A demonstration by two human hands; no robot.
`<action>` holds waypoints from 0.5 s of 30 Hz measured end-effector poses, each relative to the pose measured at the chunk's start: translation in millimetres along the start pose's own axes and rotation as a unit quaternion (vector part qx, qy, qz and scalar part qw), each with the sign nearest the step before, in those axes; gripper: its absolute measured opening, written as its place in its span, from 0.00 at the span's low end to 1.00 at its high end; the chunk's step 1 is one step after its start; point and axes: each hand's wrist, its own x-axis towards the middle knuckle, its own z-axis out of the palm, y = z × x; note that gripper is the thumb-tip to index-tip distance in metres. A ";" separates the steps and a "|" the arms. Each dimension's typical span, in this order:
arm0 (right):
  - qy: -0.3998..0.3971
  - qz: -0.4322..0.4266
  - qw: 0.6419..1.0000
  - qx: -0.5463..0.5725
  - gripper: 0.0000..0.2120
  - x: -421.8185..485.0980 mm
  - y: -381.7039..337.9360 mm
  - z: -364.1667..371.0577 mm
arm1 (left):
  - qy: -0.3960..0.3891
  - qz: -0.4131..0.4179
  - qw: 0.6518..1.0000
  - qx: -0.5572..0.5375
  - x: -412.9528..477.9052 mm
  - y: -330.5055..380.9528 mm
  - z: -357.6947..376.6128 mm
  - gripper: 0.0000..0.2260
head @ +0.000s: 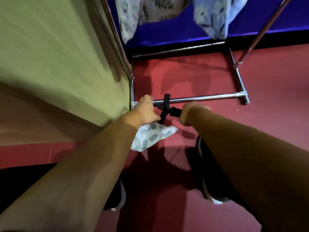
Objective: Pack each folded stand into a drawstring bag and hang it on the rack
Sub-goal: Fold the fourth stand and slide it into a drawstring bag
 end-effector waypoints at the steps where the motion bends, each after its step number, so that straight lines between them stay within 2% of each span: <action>1: 0.001 0.022 1.000 0.019 0.04 8.2 4.8 6.6 | 0.001 -0.037 0.999 0.003 3.7 -10.3 10.3 0.36; 2: 0.005 0.042 0.999 0.032 0.05 15.1 8.6 13.9 | -0.011 -0.061 0.998 0.028 9.0 -22.2 23.1 0.34; 4: 0.012 0.070 0.996 0.049 0.08 28.0 13.2 25.1 | -0.080 -0.074 0.988 0.113 12.2 -38.0 44.7 0.22; 6: 0.014 0.070 0.996 0.054 0.08 37.2 14.1 31.6 | -0.163 -0.051 0.964 0.202 7.8 -45.6 66.3 0.14; 8: 0.016 0.063 0.996 0.055 0.07 42.5 12.1 36.7 | -0.239 -0.034 0.948 0.207 4.0 -53.4 92.0 0.19; 10: 0.017 0.055 0.997 0.059 0.06 47.5 9.1 42.6 | -0.270 -0.071 0.946 0.167 -0.8 -62.2 116.8 0.27; 11: 0.012 0.052 0.997 0.064 0.06 49.5 7.0 46.0 | -0.263 -0.103 0.947 0.151 -4.1 -68.7 129.1 0.30; 13: 0.000 0.048 0.996 0.075 0.05 51.7 4.2 52.9 | -0.242 -0.132 0.941 0.195 -13.1 -72.9 140.8 0.38; 15: -0.004 0.041 0.995 0.091 0.05 54.9 2.4 57.8 | -0.213 -0.095 0.944 0.232 -13.5 -73.3 141.3 0.36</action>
